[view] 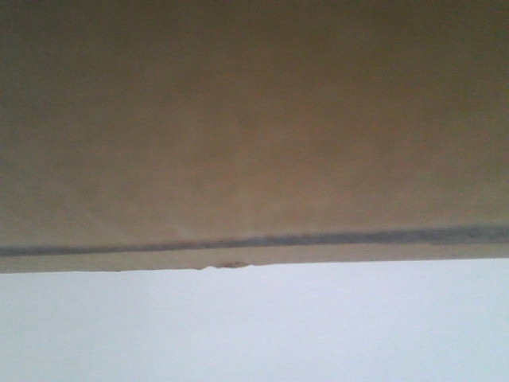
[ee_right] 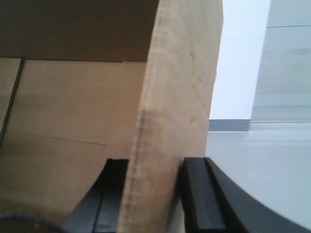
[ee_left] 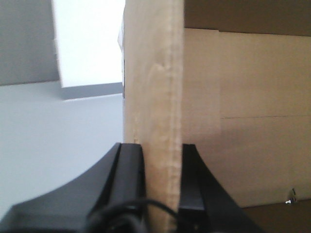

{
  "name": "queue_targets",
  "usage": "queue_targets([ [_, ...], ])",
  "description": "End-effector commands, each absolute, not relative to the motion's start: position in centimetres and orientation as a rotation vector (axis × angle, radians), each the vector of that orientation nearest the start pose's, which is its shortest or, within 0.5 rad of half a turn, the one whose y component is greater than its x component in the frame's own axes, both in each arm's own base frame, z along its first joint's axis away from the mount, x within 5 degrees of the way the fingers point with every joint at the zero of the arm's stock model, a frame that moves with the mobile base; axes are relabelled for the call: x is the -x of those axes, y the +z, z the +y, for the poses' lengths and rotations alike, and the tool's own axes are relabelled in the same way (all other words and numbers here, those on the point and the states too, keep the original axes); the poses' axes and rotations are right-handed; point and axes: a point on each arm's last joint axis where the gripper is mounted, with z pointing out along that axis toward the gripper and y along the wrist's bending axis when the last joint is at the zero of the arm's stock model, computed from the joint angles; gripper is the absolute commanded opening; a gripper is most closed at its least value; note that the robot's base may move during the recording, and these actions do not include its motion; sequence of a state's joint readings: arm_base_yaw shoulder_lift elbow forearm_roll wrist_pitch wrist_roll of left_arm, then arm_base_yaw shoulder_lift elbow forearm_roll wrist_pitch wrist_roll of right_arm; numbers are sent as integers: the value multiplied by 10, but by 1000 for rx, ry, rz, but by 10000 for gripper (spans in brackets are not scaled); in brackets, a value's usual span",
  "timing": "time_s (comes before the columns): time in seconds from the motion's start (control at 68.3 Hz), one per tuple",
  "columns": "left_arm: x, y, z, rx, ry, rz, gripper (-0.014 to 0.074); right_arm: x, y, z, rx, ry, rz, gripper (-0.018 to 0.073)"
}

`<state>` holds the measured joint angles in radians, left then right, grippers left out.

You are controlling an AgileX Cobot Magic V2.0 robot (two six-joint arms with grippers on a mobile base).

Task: Grab box from left shelf to table start
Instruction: 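Carry the box with both grippers while driving toward the white table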

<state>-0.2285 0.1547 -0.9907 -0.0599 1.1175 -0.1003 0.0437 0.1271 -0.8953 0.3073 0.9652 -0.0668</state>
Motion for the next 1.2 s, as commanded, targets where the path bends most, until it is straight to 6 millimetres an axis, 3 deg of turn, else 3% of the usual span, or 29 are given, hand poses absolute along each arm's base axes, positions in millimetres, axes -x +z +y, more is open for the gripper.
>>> queue_targets([
  [0.0, 53, 425, 10, -103, -309, 1561, -92, 37, 413, 12, 96, 209, 1511, 60],
  [1.187, 52, 426, 10, -103, -308, 1565, -92, 37, 412, 13, 97, 209, 1514, 60],
])
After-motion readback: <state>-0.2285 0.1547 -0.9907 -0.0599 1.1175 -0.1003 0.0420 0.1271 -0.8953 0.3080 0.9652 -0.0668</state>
